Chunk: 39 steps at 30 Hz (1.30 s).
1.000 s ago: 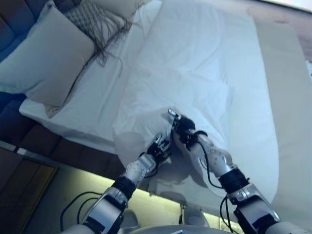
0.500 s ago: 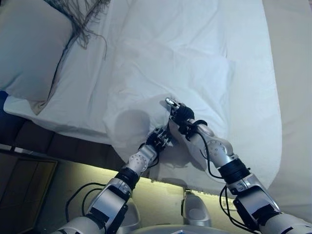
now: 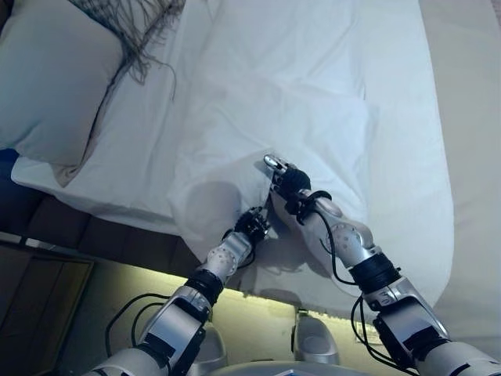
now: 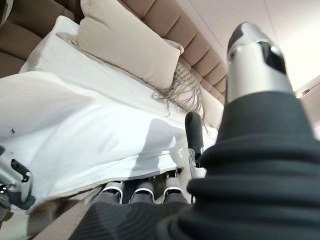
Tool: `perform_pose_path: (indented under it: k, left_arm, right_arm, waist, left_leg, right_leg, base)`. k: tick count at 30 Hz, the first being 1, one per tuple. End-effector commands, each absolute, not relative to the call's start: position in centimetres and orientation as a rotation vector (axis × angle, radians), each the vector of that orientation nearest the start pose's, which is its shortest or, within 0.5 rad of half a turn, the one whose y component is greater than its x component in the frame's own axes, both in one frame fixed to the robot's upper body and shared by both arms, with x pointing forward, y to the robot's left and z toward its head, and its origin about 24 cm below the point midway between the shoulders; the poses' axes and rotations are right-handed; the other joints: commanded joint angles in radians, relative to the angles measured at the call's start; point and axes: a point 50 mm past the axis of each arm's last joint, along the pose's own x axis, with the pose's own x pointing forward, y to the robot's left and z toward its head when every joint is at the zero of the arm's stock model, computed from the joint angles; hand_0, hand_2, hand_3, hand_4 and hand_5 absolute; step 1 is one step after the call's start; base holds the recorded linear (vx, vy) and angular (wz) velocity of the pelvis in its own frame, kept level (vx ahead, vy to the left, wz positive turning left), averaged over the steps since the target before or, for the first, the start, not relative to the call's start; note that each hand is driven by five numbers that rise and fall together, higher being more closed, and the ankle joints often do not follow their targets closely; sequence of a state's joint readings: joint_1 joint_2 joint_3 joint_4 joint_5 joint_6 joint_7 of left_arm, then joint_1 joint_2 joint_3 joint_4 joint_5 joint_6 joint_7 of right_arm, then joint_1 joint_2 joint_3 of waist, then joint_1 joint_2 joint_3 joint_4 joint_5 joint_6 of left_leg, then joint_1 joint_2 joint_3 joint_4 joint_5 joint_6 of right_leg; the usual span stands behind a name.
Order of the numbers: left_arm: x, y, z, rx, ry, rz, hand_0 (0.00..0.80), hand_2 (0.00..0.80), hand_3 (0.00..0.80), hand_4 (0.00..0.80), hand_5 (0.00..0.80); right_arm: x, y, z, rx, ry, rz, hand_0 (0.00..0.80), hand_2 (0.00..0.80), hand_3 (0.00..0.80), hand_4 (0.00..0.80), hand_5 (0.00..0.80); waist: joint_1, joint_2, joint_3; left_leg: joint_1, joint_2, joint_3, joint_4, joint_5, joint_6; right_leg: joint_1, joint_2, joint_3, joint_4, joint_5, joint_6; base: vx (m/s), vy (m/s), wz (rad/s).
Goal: Make the bed neatly
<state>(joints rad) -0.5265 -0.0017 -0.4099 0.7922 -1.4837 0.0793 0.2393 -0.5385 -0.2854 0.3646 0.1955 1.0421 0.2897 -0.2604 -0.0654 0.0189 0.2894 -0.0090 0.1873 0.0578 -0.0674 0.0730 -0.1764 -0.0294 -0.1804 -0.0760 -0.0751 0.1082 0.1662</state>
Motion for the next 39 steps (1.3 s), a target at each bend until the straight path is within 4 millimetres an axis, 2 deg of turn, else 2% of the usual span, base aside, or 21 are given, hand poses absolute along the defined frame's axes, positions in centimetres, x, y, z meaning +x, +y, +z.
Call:
perform_pose_path:
  k: [1,5,9,16,23,27,32,33,34,35,39]
  left_arm:
    - [30.5,2.7,-0.2,-1.03,0.695,-0.099,0.8,0.8,0.8,0.8,0.8]
    - [29.8,4.8,-1.7,-0.989,0.691,-0.003,0.8,0.8,0.8,0.8,0.8]
    - [29.2,8.4,-3.5,-0.942,0.687,0.125,0.8,0.8,0.8,0.8,0.8]
    - [28.1,12.3,-5.3,-0.955,0.681,0.271,0.8,0.8,0.8,0.8,0.8]
    - [27.1,13.5,-6.1,-0.943,0.694,0.336,0.8,0.8,0.8,0.8,0.8]
    - [27.2,14.6,-6.0,-0.948,0.679,0.375,0.8,0.8,0.8,0.8,0.8]
    - [27.0,14.2,-6.2,-0.951,0.717,0.339,0.8,0.8,0.8,0.8,0.8]
    - [26.9,14.0,-6.4,-0.952,0.731,0.331,0.681,0.681,0.681,0.681,0.681]
    - [26.8,13.7,-6.5,-0.95,0.75,0.318,0.11,0.11,0.11,0.11,0.11]
    - [26.6,13.6,-6.6,-0.948,0.759,0.313,0.0,0.0,0.0,0.0,0.0]
    - [26.0,12.8,-7.1,-0.954,0.805,0.268,0.0,0.0,0.0,0.0,0.0]
  right_arm:
    - [32.1,-7.9,11.8,0.598,0.165,0.367,0.0,0.0,0.0,0.0,0.0]
    - [30.8,-8.7,9.4,0.626,0.214,0.355,0.0,0.0,0.0,0.0,0.0]
    - [29.2,-9.6,7.3,0.652,0.269,0.356,0.0,0.0,0.0,0.0,0.0]
    - [27.7,-10.8,5.3,0.668,0.316,0.344,0.0,0.0,0.0,0.0,0.0]
    - [26.8,-11.1,4.4,0.679,0.348,0.33,0.0,0.0,0.0,0.0,0.0]
    - [26.5,-11.3,3.9,0.684,0.369,0.325,0.0,0.0,0.0,0.0,0.0]
    - [26.2,-11.5,3.4,0.692,0.379,0.322,0.0,0.0,0.0,0.0,0.0]
    - [26.2,-11.5,3.4,0.692,0.381,0.323,0.0,0.0,0.0,0.0,0.0]
    - [26.3,-11.4,3.4,0.692,0.383,0.323,0.0,0.0,0.0,0.0,0.0]
    - [26.3,-11.4,3.4,0.692,0.385,0.323,0.0,0.0,0.0,0.0,0.0]
    - [26.0,-11.2,3.2,0.693,0.399,0.319,0.0,0.0,0.0,0.0,0.0]
  waist:
    - [0.017,-0.025,-0.116]
    - [0.029,-0.026,-0.155]
    - [0.034,-0.026,-0.198]
    - [0.043,-0.026,-0.233]
    - [0.056,-0.027,-0.253]
    - [0.055,-0.029,-0.261]
    - [0.055,-0.029,-0.266]
    - [0.055,-0.028,-0.268]
    - [0.055,-0.027,-0.269]
    - [0.055,-0.027,-0.27]
    - [0.054,-0.024,-0.275]
  left_leg:
    - [-0.036,0.043,-0.013,0.046,0.008,0.04]
    - [0.002,0.05,-0.01,0.04,0.001,0.041]
    - [0.047,0.058,-0.002,0.029,-0.004,0.042]
    - [0.099,0.06,0.001,0.016,-0.01,0.038]
    - [0.124,0.061,-0.001,0.005,-0.011,0.035]
    - [0.135,0.063,0.001,0.001,-0.011,0.034]
    - [0.14,0.064,0.002,0.001,-0.01,0.031]
    - [0.142,0.064,0.003,0.0,-0.009,0.031]
    - [0.143,0.065,0.003,-0.002,-0.009,0.031]
    - [0.144,0.065,0.003,-0.002,-0.009,0.03]
    - [0.149,0.065,0.009,-0.006,-0.009,0.03]
  right_leg:
    - [-0.013,-0.088,-0.005,0.08,-0.018,0.016]
    - [0.021,-0.084,-0.01,0.074,-0.027,0.016]
    - [0.061,-0.08,-0.014,0.064,-0.038,0.015]
    - [0.112,-0.08,-0.023,0.05,-0.045,0.014]
    - [0.14,-0.08,-0.035,0.036,-0.045,0.017]
    - [0.15,-0.08,-0.036,0.034,-0.045,0.019]
    - [0.157,-0.08,-0.039,0.032,-0.043,0.021]
    - [0.158,-0.08,-0.04,0.032,-0.043,0.021]
    - [0.16,-0.08,-0.041,0.03,-0.042,0.021]
    - [0.161,-0.08,-0.041,0.029,-0.041,0.021]
    - [0.167,-0.082,-0.044,0.024,-0.038,0.023]
  base:
    - [0.126,0.0,-0.01]
    - [0.135,0.0,-0.01]
    - [0.135,0.004,-0.03]
    - [0.087,0.001,0.0]
    - [0.056,-0.007,0.0]
    - [0.026,-0.005,0.0]
    - [0.0,0.0,0.0]
    - [0.0,0.0,0.0]
    - [0.0,0.0,0.0]
    - [0.0,0.0,0.0]
    - [0.0,0.0,0.0]
